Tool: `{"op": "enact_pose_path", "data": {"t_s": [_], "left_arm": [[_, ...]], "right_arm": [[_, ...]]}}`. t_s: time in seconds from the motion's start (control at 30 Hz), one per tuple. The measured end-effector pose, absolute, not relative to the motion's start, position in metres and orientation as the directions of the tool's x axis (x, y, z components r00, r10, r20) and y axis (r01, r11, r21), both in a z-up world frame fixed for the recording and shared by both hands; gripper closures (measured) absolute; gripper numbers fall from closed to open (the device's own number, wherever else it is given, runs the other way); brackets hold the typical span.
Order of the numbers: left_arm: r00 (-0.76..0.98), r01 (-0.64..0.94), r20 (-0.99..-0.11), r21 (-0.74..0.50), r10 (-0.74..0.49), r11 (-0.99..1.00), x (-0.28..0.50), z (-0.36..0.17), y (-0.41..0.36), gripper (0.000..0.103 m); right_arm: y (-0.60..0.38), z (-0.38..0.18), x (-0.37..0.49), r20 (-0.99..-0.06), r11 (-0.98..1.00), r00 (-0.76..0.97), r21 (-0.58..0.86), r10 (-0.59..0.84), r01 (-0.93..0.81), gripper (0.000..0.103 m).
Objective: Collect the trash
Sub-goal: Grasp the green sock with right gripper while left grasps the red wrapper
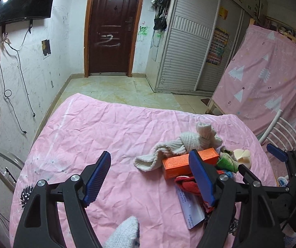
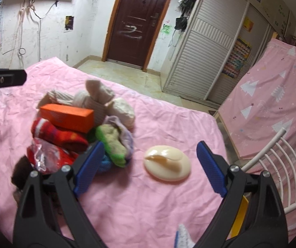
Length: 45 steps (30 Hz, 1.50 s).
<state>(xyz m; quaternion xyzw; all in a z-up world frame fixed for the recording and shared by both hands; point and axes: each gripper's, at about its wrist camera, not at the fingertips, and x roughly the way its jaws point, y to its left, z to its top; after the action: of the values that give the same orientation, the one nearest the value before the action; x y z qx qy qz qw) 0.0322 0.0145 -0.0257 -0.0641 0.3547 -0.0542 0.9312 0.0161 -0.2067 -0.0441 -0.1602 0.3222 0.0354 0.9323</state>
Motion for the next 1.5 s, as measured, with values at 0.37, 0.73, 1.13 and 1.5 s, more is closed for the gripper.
{"op": "enact_pose_path", "data": {"t_s": [0.37, 0.73, 1.13, 1.5], "left_arm": [[0.741, 0.000, -0.662, -0.169, -0.113, 0.986, 0.036, -0.032, 0.041, 0.034], [0.727, 0.006, -0.675, -0.176, -0.125, 0.984, 0.041, -0.033, 0.041, 0.034], [0.680, 0.174, -0.685, -0.192, -0.259, 0.966, 0.034, -0.030, -0.009, 0.030], [0.568, 0.283, -0.765, -0.165, -0.304, 0.945, 0.024, -0.044, -0.063, 0.040]], "right_arm": [[-0.183, -0.051, 0.045, -0.689, 0.943, 0.719, -0.172, 0.092, -0.286, 0.035], [-0.183, -0.068, 0.062, -0.757, 0.940, 0.625, -0.046, 0.188, -0.339, 0.085], [-0.223, -0.031, 0.036, -0.648, 0.954, 0.717, 0.052, 0.257, -0.295, 0.087], [-0.261, -0.024, 0.016, -0.604, 0.957, 0.746, 0.113, 0.279, -0.267, 0.086]]}}
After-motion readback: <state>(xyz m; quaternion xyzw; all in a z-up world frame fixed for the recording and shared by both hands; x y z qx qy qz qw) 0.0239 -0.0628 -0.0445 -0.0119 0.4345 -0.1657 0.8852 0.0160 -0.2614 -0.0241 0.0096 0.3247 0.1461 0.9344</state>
